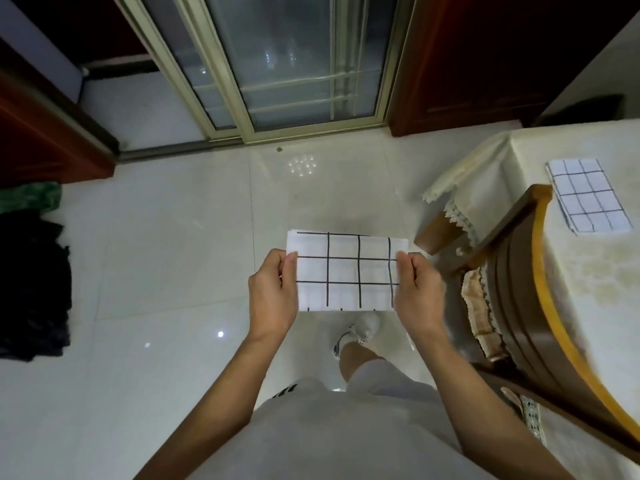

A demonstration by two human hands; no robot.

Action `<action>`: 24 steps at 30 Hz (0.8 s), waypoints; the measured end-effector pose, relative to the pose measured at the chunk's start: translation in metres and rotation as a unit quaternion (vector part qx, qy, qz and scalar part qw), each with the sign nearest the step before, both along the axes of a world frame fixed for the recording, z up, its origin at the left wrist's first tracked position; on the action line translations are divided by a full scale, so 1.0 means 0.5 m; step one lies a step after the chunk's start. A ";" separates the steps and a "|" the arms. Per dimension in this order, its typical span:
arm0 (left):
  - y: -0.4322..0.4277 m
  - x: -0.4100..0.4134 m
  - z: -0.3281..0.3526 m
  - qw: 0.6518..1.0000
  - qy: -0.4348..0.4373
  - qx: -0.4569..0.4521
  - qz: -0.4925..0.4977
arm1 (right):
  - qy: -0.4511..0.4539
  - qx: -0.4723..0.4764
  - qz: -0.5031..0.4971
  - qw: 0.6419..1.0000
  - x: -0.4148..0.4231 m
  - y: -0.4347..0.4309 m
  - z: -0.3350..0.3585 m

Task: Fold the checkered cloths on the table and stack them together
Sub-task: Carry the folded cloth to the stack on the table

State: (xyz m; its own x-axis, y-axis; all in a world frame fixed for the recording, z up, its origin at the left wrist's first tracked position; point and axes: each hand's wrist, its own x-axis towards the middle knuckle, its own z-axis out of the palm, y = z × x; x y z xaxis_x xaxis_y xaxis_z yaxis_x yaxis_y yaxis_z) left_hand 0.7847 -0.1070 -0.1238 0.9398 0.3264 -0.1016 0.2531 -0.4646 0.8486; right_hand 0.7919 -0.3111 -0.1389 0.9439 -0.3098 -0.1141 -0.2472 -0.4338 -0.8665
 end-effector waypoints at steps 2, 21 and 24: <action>-0.041 0.077 0.008 1.000 0.001 0.006 -0.009 | -0.004 0.002 -0.015 1.000 0.068 -0.043 0.006; -0.453 0.507 0.032 0.969 -0.023 0.012 -0.245 | -0.009 -0.005 -0.253 0.967 0.314 -0.413 0.034; -0.532 0.542 0.032 0.952 -0.024 0.015 -0.306 | -0.006 0.001 -0.315 0.949 0.306 -0.462 0.033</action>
State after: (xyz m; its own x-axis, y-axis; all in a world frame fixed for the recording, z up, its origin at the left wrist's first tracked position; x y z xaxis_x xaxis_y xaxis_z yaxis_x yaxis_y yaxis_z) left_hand 1.0557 -0.3732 -0.1076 0.9581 -0.2816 -0.0531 -0.1114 -0.5369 0.8363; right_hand 0.9448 -0.5421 -0.1226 0.5720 -0.8135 -0.1052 -0.4469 -0.2015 -0.8716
